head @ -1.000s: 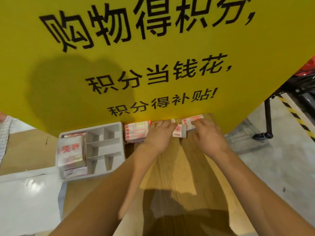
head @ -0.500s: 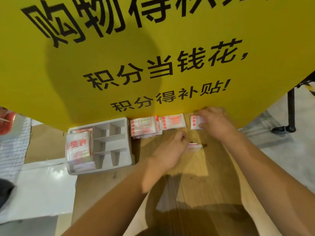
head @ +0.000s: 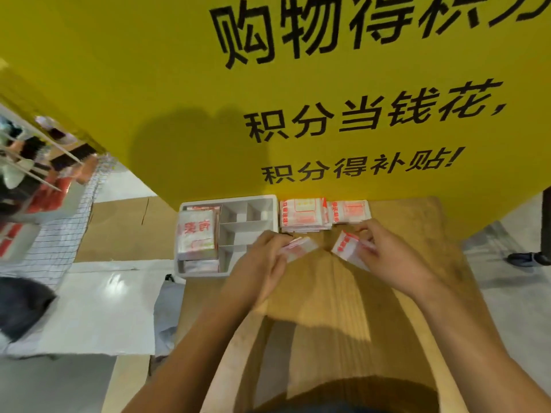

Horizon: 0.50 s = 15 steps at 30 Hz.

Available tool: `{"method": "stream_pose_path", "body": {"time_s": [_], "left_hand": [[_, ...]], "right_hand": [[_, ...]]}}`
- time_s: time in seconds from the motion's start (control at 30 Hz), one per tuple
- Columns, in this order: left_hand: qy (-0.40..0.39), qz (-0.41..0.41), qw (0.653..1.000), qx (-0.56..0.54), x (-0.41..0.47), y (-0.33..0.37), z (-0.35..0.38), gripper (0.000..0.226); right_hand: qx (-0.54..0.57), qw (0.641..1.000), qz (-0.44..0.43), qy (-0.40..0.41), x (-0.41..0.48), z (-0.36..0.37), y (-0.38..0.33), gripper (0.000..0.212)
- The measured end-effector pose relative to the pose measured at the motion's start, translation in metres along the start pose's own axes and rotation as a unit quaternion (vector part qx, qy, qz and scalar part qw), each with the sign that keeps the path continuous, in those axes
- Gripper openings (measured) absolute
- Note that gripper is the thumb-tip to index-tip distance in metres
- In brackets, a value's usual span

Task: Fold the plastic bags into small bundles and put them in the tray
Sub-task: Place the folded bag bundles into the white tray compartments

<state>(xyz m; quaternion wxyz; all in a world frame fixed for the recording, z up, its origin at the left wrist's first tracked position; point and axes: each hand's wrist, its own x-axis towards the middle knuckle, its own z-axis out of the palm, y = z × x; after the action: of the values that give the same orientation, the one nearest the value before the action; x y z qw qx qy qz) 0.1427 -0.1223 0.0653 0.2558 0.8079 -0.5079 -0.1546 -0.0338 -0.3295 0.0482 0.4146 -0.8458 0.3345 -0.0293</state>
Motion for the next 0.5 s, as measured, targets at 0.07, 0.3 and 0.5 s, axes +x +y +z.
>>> {"method": "stream_pose_path", "body": {"time_s": [0.07,0.3,0.5], "left_hand": [[0.050,-0.038,0.998,0.010,-0.004,-0.023,-0.019,0.028],[0.092,-0.065,0.993,0.048,0.019,-0.071,-0.056,0.022],[0.043,-0.051,0.995,0.078,0.038,-0.087,-0.054,0.022]], "right_hand": [[0.008,0.999,-0.030,-0.030,-0.005,0.019,-0.029,0.037],[-0.009,0.995,-0.097,-0.026,-0.004,0.063,-0.101,0.019],[-0.028,0.988,-0.153,-0.006,0.005,0.076,-0.128,0.017]]}}
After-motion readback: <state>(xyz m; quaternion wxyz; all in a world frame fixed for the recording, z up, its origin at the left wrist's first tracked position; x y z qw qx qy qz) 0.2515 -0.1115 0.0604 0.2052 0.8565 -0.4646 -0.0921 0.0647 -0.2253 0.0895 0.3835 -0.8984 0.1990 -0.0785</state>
